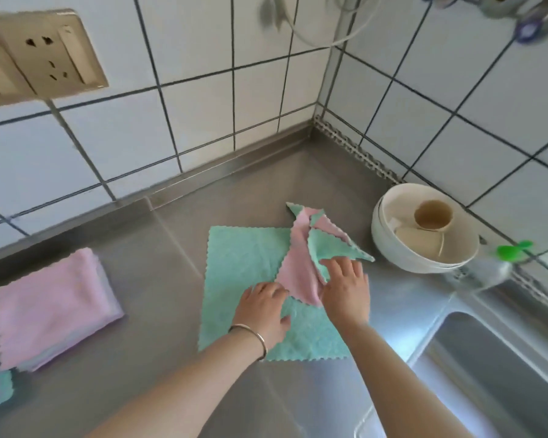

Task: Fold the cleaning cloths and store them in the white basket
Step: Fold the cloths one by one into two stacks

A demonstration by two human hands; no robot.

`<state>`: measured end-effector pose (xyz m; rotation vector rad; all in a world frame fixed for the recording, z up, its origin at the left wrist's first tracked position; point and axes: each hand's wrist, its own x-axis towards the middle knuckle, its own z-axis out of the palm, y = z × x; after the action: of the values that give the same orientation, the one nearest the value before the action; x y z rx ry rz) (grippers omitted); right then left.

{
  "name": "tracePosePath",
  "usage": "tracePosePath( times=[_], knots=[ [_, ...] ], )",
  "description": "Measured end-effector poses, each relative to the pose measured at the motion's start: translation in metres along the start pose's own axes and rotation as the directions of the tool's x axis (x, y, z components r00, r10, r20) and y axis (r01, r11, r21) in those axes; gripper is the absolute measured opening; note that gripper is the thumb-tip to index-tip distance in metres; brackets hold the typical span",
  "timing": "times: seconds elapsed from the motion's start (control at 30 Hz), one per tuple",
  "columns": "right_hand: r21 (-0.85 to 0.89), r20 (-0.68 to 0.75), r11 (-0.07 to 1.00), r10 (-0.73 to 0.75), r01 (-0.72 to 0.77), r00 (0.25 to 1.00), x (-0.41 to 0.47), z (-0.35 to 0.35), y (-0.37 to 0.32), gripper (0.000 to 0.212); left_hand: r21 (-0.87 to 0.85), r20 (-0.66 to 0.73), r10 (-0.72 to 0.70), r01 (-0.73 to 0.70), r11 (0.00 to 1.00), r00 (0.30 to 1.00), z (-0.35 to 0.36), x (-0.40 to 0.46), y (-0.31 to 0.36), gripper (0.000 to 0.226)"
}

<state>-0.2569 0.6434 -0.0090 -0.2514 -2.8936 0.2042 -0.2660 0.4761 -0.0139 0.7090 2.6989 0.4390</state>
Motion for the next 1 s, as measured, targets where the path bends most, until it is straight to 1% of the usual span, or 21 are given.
tracePosePath(
  times=[0.07, 0.1, 0.13, 0.17, 0.23, 0.3, 0.37, 0.43, 0.5, 0.53, 0.57, 0.6, 0.63, 0.67, 0.73, 0.77, 0.83, 0.87, 0.9, 0.97, 1.0],
  knots=[
    [-0.108, 0.137, 0.980, -0.151, 0.166, 0.979, 0.013, 0.001, 0.007, 0.053, -0.060, 0.017, -0.009, 0.010, 0.998, 1.000, 0.012, 0.018, 0.013, 0.053],
    [-0.154, 0.211, 0.956, -0.214, 0.249, 0.954, 0.017, 0.005, 0.010, 0.056, -0.051, 0.028, -0.006, 0.008, 0.999, 1.000, 0.018, 0.026, 0.018, 0.055],
    [-0.194, 0.271, 0.932, -0.248, 0.305, 0.930, 0.022, 0.009, 0.013, 0.056, -0.024, 0.033, -0.004, 0.005, 1.000, 0.999, 0.022, 0.033, 0.022, 0.056],
    [-0.222, 0.302, 0.913, -0.270, 0.343, 0.914, 0.025, 0.014, 0.017, 0.052, 0.010, 0.034, -0.001, 0.001, 1.000, 0.999, 0.026, 0.040, 0.024, 0.057],
    [-0.237, 0.308, 0.892, -0.307, 0.385, 0.901, 0.033, 0.021, 0.026, 0.043, 0.062, 0.042, -0.004, 0.002, 0.998, 0.999, 0.030, 0.048, 0.026, 0.056],
    [-0.230, 0.235, 0.887, -0.348, 0.400, 0.908, 0.036, 0.022, 0.037, 0.034, 0.093, 0.030, -0.001, -0.002, 0.996, 1.000, 0.031, 0.054, 0.027, 0.054],
    [-0.203, 0.093, 0.896, -0.383, 0.395, 0.919, 0.036, 0.019, 0.047, 0.018, 0.124, 0.026, -0.003, 0.000, 0.992, 1.000, 0.029, 0.058, 0.028, 0.053],
    [-0.138, -0.041, 0.932, -0.344, 0.336, 0.938, 0.035, 0.014, 0.055, 0.012, 0.149, 0.030, -0.023, 0.018, 0.989, 0.999, 0.027, 0.061, 0.027, 0.051],
    [-0.036, -0.148, 0.970, -0.244, 0.241, 0.958, 0.034, 0.006, 0.061, 0.012, 0.166, 0.025, -0.062, 0.057, 0.984, 0.998, 0.024, 0.062, 0.026, 0.049],
    [0.026, -0.185, 0.977, -0.202, 0.211, 0.962, 0.035, -0.005, 0.062, 0.007, 0.165, 0.008, -0.070, 0.068, 0.984, 0.998, 0.020, 0.062, 0.027, 0.049],
    [0.075, -0.216, 0.975, -0.188, 0.208, 0.958, 0.038, -0.017, 0.061, 0.005, 0.156, -0.018, -0.066, 0.068, 0.985, 0.998, 0.015, 0.063, 0.030, 0.048],
    [0.107, -0.234, 0.969, -0.194, 0.223, 0.953, 0.041, -0.029, 0.059, 0.011, 0.138, -0.057, -0.052, 0.059, 0.989, 0.997, 0.011, 0.062, 0.032, 0.045],
    [0.124, -0.253, 0.960, -0.214, 0.251, 0.944, 0.046, -0.041, 0.057, 0.014, 0.095, -0.115, -0.042, 0.053, 0.994, 0.993, 0.005, 0.062, 0.033, 0.040],
    [0.132, -0.273, 0.952, -0.234, 0.277, 0.933, 0.051, -0.055, 0.054, 0.015, 0.014, -0.205, -0.048, 0.052, 0.999, 0.978, -0.005, 0.059, 0.034, 0.036],
    [0.145, -0.306, 0.935, -0.269, 0.324, 0.913, 0.060, -0.082, 0.049, 0.013, -0.163, -0.411, -0.091, 0.025, 0.986, 0.907, -0.028, 0.051, 0.033, 0.035],
    [0.165, -0.329, 0.923, -0.280, 0.347, 0.902, 0.063, -0.097, 0.045, 0.012, -0.265, -0.479, -0.130, -0.002, 0.964, 0.868, -0.042, 0.043, 0.030, 0.033],
    [0.215, -0.384, 0.889, -0.304, 0.405, 0.872, 0.068, -0.129, 0.034, 0.013, -0.413, -0.539, -0.185, -0.067, 0.908, 0.821, -0.078, 0.019, 0.025, 0.023],
    [0.214, -0.408, 0.871, -0.331, 0.442, 0.851, 0.070, -0.146, 0.025, 0.014, -0.425, -0.560, -0.176, -0.099, 0.900, 0.810, -0.096, 0.003, 0.020, 0.017],
    [0.180, -0.432, 0.859, -0.369, 0.479, 0.823, 0.070, -0.162, 0.016, 0.015, -0.418, -0.587, -0.152, -0.138, 0.898, 0.795, -0.114, -0.013, 0.015, 0.018],
    [0.083, -0.482, 0.822, -0.461, 0.563, 0.745, 0.066, -0.189, -0.008, 0.017, -0.400, -0.622, -0.121, -0.182, 0.898, 0.774, -0.152, -0.054, 0.004, 0.033],
    [0.093, -0.485, 0.796, -0.489, 0.598, 0.726, 0.064, -0.201, -0.019, 0.019, -0.403, -0.629, -0.123, -0.187, 0.896, 0.768, -0.168, -0.074, -0.003, 0.034]
  ],
)
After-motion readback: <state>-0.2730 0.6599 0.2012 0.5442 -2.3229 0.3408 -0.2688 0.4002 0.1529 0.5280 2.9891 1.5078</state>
